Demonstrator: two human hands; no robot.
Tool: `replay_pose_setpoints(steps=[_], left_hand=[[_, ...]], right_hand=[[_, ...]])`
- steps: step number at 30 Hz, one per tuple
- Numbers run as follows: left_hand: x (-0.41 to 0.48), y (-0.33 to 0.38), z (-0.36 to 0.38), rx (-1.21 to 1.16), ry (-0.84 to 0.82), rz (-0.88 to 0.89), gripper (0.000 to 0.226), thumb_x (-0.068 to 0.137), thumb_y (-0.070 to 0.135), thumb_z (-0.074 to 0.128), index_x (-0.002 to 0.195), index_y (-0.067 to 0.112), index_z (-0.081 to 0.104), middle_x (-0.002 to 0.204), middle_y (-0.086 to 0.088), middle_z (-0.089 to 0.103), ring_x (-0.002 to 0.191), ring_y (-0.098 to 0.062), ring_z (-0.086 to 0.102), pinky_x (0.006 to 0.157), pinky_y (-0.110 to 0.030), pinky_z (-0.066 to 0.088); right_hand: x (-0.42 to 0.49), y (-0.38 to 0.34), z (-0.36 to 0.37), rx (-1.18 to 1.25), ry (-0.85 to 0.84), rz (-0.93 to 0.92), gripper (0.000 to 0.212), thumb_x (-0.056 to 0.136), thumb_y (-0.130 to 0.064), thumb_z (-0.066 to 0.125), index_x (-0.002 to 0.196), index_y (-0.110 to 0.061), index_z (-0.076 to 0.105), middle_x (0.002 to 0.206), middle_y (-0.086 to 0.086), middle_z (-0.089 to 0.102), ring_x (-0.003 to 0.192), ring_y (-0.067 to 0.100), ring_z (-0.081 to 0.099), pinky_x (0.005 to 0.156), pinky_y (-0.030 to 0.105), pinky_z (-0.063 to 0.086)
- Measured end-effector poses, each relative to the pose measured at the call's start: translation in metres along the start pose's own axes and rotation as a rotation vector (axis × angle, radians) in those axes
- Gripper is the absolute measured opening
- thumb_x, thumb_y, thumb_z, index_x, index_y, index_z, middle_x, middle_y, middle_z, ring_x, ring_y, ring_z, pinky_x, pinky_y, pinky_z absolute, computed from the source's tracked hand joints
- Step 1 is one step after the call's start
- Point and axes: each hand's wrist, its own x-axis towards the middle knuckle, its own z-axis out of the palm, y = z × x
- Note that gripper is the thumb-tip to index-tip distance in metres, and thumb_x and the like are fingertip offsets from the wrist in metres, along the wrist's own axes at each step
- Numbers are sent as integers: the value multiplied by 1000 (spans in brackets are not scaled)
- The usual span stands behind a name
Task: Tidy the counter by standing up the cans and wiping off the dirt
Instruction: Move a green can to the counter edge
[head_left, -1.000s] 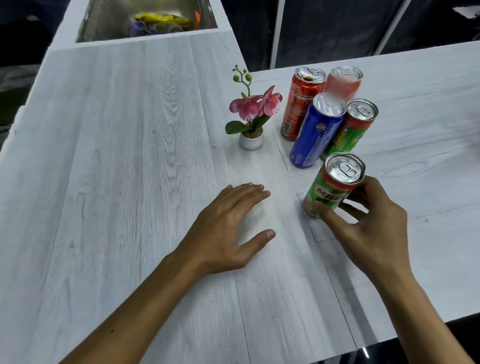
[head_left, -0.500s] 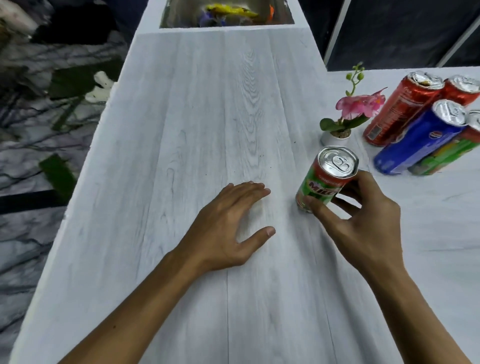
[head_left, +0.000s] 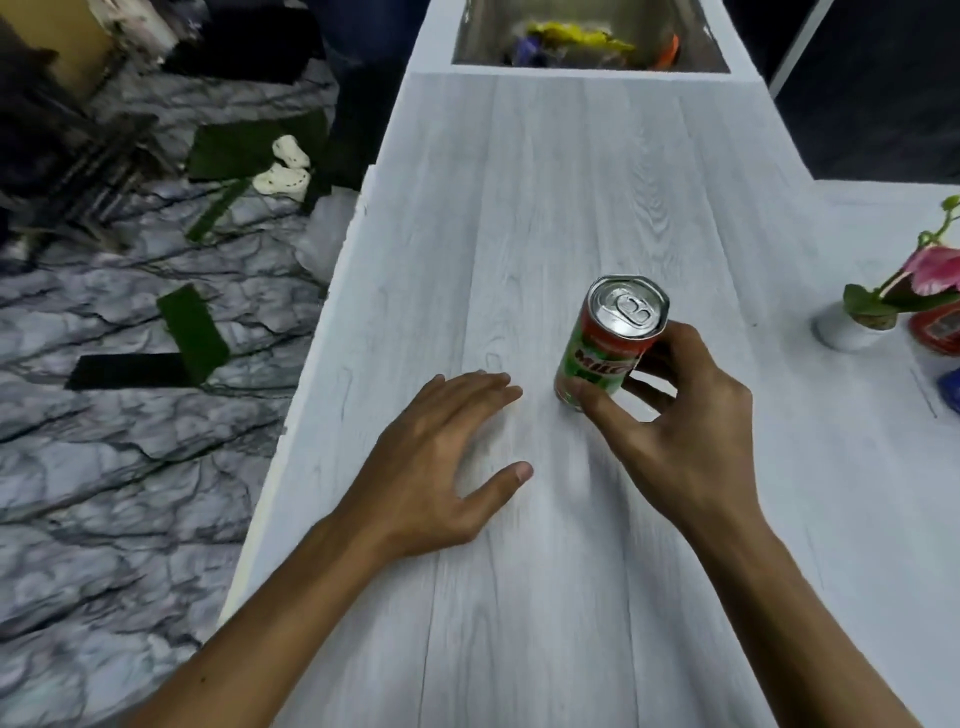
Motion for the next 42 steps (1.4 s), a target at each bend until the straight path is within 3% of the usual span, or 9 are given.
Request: replay_pose_setpoints(steps=[15,19,28,31,37,42], left_hand=[[-18,-70,-44,28,72,-3,63,97,54,61,149,19,53,153,5,53,147,-8,41,122,-43,32],[-17,-77,-46,14,72,-4,63,97,54,61,149,19,52,153,6,52,147,-8,39,123,-43,31],[-18,-88,-48,-4,64,16,62,98,52,63,148,18,52,152,5,52,147,-8,40,122,-45,31],[-18,-89,-48,-10,56,14,62,98,51,63,149,18,52,152,5,52,147,-8,40,122,-45,31],[-19,-89,-45,-18,43,8,61,98,50,64,148,18,52,152,4,53,146,-9,42,122,-46,32],[-18,-85,-44,-22,35,6,61,98,49,65,148,17,53,151,4,53,147,-9,41,122,-45,32]], right_hand=[[57,-42,130,38,-60,-40,62,77,-39,88,128,-21,58,114,-15,69,103,-8,64,82,8,53],[66,-43,149,16,-66,-45,62,78,-38,87,129,-18,58,114,-10,71,99,-1,66,82,10,54],[69,-38,170,-10,-108,-27,61,78,-39,86,129,-19,57,114,-11,69,94,-13,61,80,5,50],[69,-38,171,-26,-114,-34,62,79,-39,85,130,-18,57,115,-9,70,95,-6,63,81,5,51],[67,-40,169,-82,-136,-40,66,81,-43,84,135,-20,53,123,-6,69,107,7,65,89,25,58],[62,-38,160,-173,-180,-15,76,85,-52,78,146,-20,47,142,-2,60,128,15,58,101,38,54]])
